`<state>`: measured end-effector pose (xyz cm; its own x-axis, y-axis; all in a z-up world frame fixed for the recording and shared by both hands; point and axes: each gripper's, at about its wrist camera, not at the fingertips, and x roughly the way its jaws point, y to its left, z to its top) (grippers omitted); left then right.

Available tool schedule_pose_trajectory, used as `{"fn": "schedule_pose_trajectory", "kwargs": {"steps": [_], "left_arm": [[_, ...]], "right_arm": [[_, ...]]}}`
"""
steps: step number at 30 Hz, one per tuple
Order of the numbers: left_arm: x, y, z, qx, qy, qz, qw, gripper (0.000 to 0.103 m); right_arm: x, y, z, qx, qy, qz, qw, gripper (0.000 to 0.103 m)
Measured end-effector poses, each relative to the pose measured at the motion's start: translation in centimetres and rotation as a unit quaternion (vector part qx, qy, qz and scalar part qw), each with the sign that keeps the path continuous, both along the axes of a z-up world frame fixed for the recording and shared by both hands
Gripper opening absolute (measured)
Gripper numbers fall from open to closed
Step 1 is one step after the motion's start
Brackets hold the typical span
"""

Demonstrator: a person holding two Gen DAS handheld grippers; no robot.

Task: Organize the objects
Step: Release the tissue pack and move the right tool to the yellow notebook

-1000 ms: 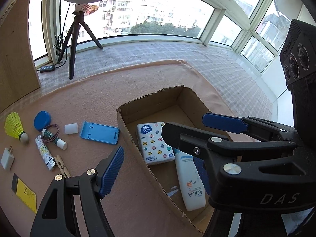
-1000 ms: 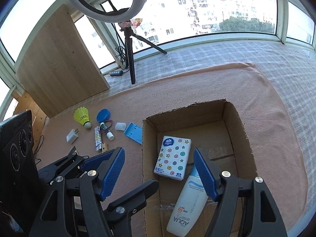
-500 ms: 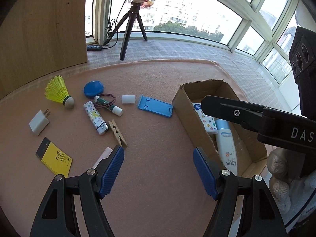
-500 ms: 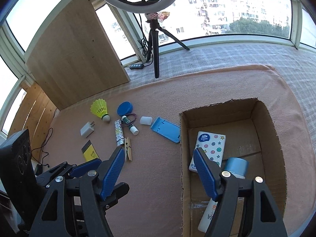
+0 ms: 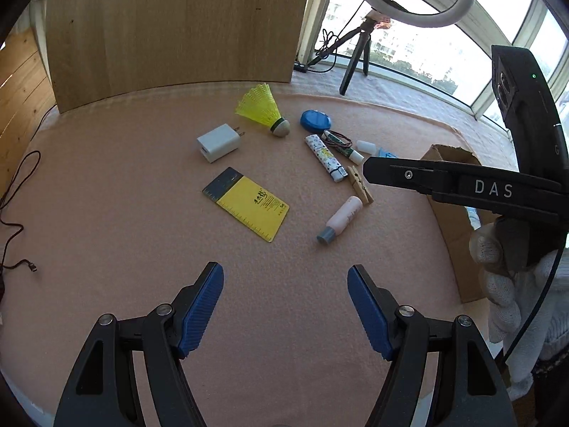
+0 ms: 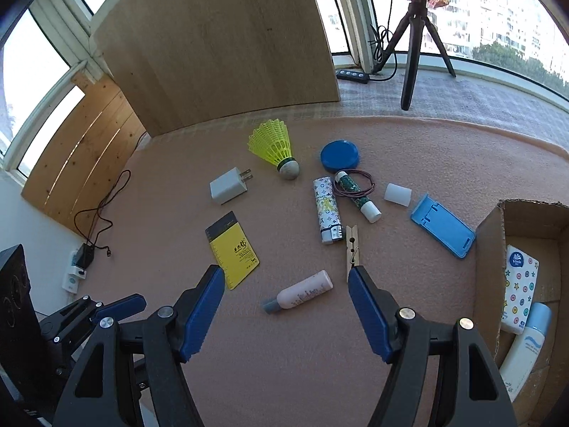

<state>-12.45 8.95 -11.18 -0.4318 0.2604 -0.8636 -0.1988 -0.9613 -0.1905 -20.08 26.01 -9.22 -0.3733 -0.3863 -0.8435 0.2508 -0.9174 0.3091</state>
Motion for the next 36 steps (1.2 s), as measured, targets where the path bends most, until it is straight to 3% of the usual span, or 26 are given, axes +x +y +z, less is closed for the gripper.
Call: {"fn": "schedule_pose_trajectory", "kwargs": {"steps": [9, 17, 25, 36], "left_arm": [[2.5, -8.3, -1.2, 0.000, -0.015, 0.069, 0.9975, 0.075], [3.8, -13.1, -2.0, 0.012, -0.025, 0.113, 0.9932, 0.075], [4.3, -14.9, -2.8, 0.029, -0.032, 0.130, 0.9905, 0.075], [4.5, -15.2, -3.3, 0.040, -0.037, 0.134, 0.9895, 0.075]], "right_arm": [[-3.2, -7.2, -3.4, 0.027, -0.030, 0.062, 0.997, 0.068], [-5.4, -10.2, -6.1, 0.059, -0.041, 0.093, 0.993, 0.068], [-7.2, -10.8, -8.8, 0.077, -0.072, 0.102, 0.989, 0.068], [-6.2, -12.9, -8.7, 0.091, -0.083, 0.136, 0.983, 0.070]]}}
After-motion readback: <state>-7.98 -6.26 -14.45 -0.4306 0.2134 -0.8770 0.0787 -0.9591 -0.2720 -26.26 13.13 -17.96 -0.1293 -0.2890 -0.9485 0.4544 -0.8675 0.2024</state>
